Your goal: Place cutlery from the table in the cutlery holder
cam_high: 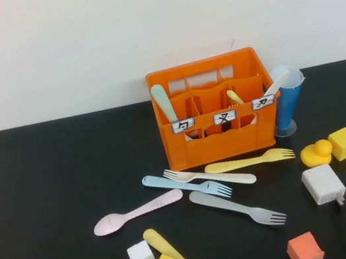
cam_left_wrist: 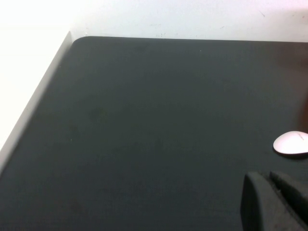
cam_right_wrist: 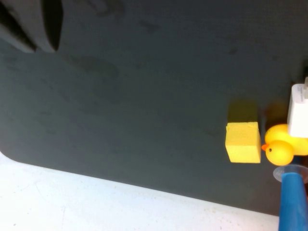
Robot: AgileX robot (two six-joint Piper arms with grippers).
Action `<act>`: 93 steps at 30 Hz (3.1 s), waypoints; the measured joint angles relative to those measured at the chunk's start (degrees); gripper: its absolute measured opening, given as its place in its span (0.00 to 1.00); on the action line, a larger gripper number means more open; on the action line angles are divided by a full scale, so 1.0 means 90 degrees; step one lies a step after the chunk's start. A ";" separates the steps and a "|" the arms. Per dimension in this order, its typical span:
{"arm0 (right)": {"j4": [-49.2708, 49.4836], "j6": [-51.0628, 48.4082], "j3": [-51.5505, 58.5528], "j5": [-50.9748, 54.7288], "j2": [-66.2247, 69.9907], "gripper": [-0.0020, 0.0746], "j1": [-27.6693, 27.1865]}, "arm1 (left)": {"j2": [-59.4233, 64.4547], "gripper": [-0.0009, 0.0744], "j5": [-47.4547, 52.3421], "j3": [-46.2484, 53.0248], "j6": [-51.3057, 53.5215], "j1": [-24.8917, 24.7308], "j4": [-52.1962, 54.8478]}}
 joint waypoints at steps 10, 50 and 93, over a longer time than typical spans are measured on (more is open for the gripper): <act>0.0000 0.0000 0.0000 0.0000 0.0000 0.02 0.0000 | 0.0000 0.01 0.0000 0.0000 0.0000 0.0000 0.0000; 0.0000 0.0000 0.0000 0.0000 0.0000 0.02 0.0000 | 0.0000 0.01 -0.1868 0.0039 -0.1980 0.0000 -0.5174; 0.0000 0.0000 0.0000 0.0000 0.0000 0.02 0.0000 | 0.5591 0.01 0.4612 -0.4572 0.2207 -0.1846 -0.0751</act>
